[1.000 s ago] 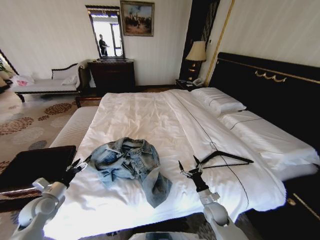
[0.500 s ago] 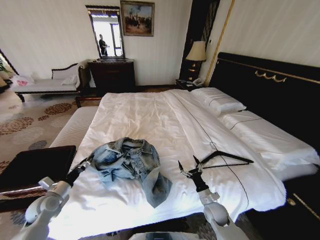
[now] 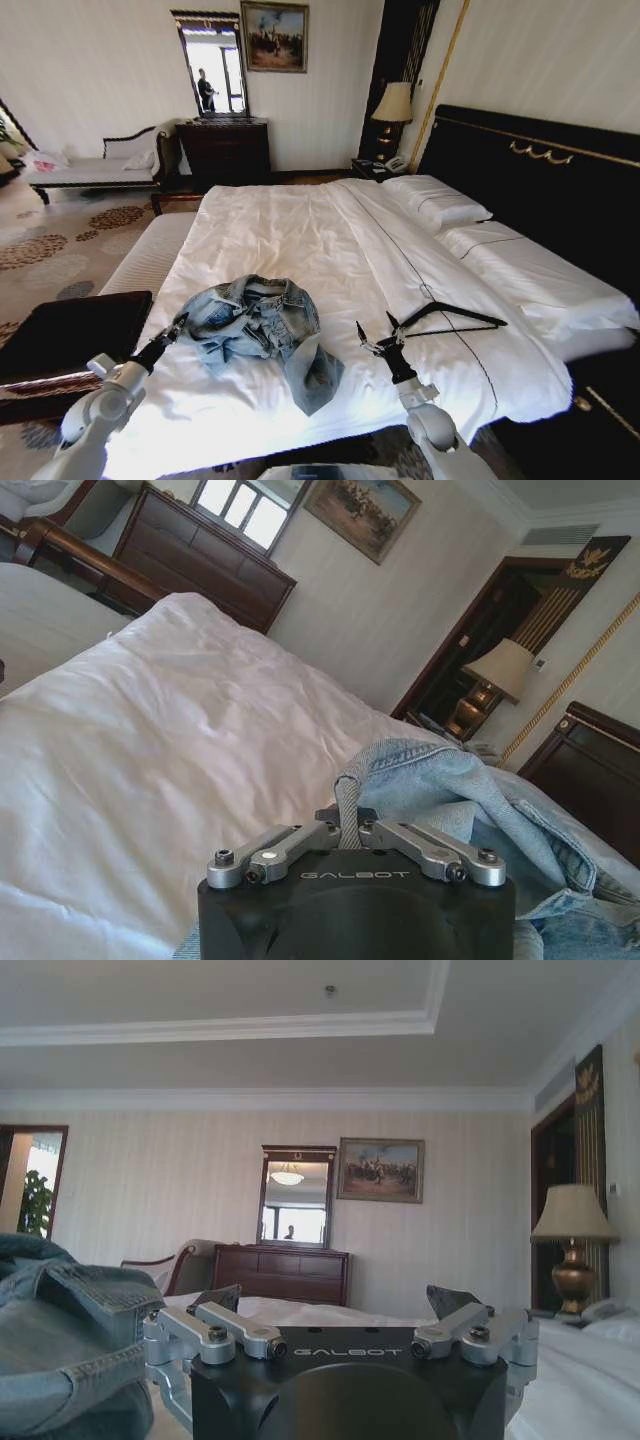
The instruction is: Pick up the clothes from the bed and hang them on the clothes hanger.
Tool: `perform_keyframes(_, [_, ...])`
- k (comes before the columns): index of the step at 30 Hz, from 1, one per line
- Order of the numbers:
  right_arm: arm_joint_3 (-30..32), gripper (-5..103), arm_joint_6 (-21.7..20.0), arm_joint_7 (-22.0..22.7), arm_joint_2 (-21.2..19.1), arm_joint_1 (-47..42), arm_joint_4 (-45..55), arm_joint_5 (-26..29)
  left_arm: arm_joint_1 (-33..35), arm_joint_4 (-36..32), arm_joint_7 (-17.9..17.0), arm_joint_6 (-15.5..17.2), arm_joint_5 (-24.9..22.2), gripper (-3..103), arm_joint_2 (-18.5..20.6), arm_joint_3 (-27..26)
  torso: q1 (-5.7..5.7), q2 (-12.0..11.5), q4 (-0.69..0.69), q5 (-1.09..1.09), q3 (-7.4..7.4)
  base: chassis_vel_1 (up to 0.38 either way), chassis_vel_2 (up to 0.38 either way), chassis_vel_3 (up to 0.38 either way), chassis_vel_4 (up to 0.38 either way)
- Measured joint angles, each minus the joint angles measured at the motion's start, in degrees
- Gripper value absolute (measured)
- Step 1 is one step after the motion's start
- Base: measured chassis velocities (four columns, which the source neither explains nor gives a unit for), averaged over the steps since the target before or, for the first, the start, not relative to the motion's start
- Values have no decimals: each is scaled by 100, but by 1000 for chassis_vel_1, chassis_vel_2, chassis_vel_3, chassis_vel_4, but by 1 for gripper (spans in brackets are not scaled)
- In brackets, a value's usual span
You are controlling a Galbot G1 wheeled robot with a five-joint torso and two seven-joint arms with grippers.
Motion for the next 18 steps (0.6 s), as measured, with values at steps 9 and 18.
perform_keyframes(9, [-1101,100,-1694,522,-974,128,874,3096,210,-262,96,-71,160,2,-3,-131,0,0,0,0,0,0,0,0,0])
perform_keyframes(18, [-2057,100,-3116,1678,-1281,1174,1011,5046,363,-511,124,-126,319,2,-82,-207,0,0,0,0,0,0,0,0,0])
